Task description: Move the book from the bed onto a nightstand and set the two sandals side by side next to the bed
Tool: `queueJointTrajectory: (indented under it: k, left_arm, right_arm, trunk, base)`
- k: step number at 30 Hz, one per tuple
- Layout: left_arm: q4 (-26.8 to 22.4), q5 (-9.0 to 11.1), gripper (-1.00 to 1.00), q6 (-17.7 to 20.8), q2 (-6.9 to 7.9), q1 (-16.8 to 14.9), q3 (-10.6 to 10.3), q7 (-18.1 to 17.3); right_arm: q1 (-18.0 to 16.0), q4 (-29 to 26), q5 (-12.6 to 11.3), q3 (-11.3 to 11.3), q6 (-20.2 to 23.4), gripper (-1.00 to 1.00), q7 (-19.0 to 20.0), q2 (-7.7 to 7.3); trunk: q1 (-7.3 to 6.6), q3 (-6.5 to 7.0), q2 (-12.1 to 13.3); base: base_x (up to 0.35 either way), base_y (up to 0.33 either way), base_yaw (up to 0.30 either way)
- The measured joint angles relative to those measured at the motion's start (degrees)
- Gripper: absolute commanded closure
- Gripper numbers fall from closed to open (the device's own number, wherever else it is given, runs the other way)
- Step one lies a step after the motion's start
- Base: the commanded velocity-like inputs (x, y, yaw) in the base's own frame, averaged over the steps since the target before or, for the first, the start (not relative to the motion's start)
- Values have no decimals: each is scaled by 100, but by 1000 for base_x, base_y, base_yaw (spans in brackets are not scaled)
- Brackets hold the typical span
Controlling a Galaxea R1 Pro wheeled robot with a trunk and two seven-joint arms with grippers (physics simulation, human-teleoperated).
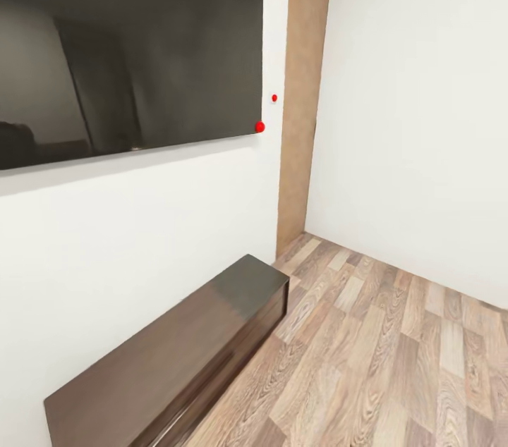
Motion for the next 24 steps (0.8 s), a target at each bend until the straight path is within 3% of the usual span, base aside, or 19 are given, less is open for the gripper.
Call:
queueJointTrajectory:
  k: [17,24]
  left_arm:
    - [-34,-10,-100,-8,-13,0,-11,-2]
    - [-867,-30,-100,48,-128,-1,-36,12]
  right_arm:
    - [-1,-125,20,-1,0,-100,0,-17]
    - [-3,-1160,44,3,142,-100,-22,-74]
  trunk:
    - [0,0,0]
    - [0,0,0]
  base:
    - [0,0,-276]
    - [0,0,-276]
